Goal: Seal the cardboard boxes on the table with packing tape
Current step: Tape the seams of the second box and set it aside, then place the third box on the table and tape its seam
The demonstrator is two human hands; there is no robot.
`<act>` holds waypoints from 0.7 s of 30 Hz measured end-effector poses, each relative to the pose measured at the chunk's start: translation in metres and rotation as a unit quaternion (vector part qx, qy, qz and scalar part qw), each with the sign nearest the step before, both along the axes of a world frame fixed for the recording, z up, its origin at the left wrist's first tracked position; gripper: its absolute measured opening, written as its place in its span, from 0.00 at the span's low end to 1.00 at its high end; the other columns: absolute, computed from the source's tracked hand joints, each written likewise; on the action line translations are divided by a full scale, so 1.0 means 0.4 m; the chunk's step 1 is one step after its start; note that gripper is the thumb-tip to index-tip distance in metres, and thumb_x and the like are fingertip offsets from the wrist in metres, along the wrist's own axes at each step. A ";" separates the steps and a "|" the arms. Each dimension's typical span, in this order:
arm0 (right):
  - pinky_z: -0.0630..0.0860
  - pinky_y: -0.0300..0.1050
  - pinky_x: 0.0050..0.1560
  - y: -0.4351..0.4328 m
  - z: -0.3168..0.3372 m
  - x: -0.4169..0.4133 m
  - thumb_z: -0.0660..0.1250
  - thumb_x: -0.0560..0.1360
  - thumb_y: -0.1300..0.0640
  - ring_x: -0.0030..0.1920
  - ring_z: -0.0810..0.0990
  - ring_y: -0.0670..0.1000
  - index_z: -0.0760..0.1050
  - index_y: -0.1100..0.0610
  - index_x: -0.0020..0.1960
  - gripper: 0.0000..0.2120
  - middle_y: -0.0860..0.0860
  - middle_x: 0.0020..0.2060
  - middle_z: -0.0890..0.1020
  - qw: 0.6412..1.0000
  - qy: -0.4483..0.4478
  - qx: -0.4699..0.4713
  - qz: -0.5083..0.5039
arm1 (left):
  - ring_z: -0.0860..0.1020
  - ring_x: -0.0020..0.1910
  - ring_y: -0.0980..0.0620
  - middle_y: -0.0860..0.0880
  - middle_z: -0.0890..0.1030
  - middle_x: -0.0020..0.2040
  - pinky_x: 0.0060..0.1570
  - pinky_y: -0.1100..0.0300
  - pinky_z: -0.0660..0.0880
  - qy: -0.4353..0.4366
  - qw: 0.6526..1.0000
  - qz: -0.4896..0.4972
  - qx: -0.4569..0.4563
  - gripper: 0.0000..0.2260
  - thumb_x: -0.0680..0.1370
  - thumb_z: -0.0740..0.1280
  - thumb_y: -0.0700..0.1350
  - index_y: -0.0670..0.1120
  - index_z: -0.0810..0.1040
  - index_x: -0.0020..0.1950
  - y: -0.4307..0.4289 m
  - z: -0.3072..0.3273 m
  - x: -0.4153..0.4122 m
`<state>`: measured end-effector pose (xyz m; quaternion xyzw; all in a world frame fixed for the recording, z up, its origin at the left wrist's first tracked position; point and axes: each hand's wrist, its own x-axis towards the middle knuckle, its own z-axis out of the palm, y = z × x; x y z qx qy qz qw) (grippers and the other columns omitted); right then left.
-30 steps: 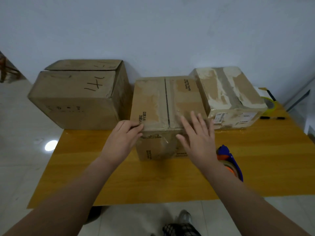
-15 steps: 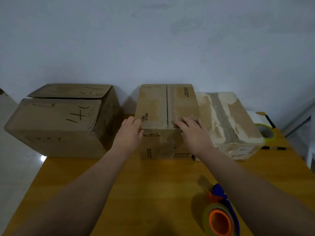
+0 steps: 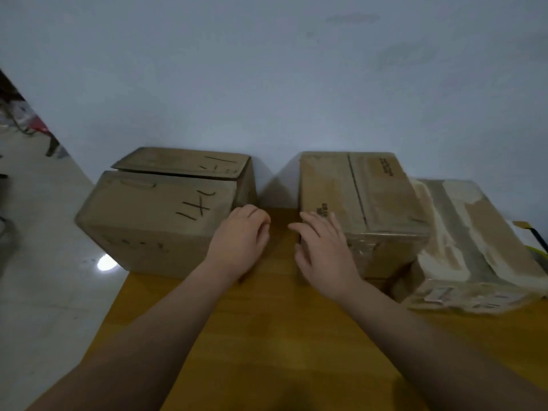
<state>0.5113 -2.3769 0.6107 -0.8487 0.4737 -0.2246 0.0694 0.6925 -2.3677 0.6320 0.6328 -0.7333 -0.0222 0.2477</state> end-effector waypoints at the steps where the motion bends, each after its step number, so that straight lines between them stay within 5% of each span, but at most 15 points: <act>1: 0.48 0.51 0.76 0.001 0.005 0.059 0.63 0.78 0.56 0.73 0.63 0.51 0.71 0.51 0.68 0.18 0.51 0.70 0.69 0.999 -0.030 0.030 0.000 | 0.72 0.55 0.55 0.52 0.75 0.55 0.56 0.61 0.69 -0.001 1.000 0.006 -0.004 0.09 0.80 0.59 0.47 0.48 0.76 0.57 0.003 0.001 0.052; 7: 0.62 0.53 0.72 -0.042 -0.003 0.393 0.58 0.81 0.47 0.75 0.56 0.55 0.61 0.44 0.74 0.22 0.51 0.76 0.54 0.955 -0.178 0.217 -0.093 | 0.60 0.72 0.44 0.44 0.64 0.72 0.71 0.47 0.59 0.016 0.985 0.163 0.050 0.18 0.79 0.62 0.52 0.46 0.71 0.66 -0.001 -0.015 0.435; 11: 0.69 0.56 0.67 -0.069 -0.028 0.539 0.57 0.80 0.43 0.69 0.65 0.61 0.59 0.42 0.74 0.23 0.55 0.73 0.59 0.931 -0.165 0.250 -0.211 | 0.50 0.75 0.37 0.37 0.50 0.76 0.73 0.45 0.50 0.006 0.939 0.287 0.190 0.29 0.78 0.60 0.58 0.45 0.59 0.75 -0.028 -0.034 0.665; 14: 0.71 0.56 0.65 -0.072 -0.038 0.577 0.58 0.80 0.43 0.67 0.68 0.60 0.60 0.42 0.74 0.24 0.54 0.72 0.61 0.916 -0.164 0.248 -0.270 | 0.59 0.71 0.34 0.37 0.57 0.74 0.69 0.43 0.60 0.106 0.930 0.267 0.229 0.32 0.76 0.61 0.62 0.51 0.58 0.76 -0.043 -0.051 0.760; 21: 0.72 0.44 0.55 0.001 -0.029 0.552 0.61 0.79 0.44 0.60 0.74 0.57 0.65 0.44 0.72 0.22 0.55 0.68 0.67 0.926 -0.137 0.219 -0.275 | 0.65 0.63 0.36 0.38 0.64 0.63 0.60 0.44 0.66 0.055 0.941 0.272 0.194 0.33 0.75 0.58 0.66 0.49 0.57 0.74 0.053 -0.075 0.758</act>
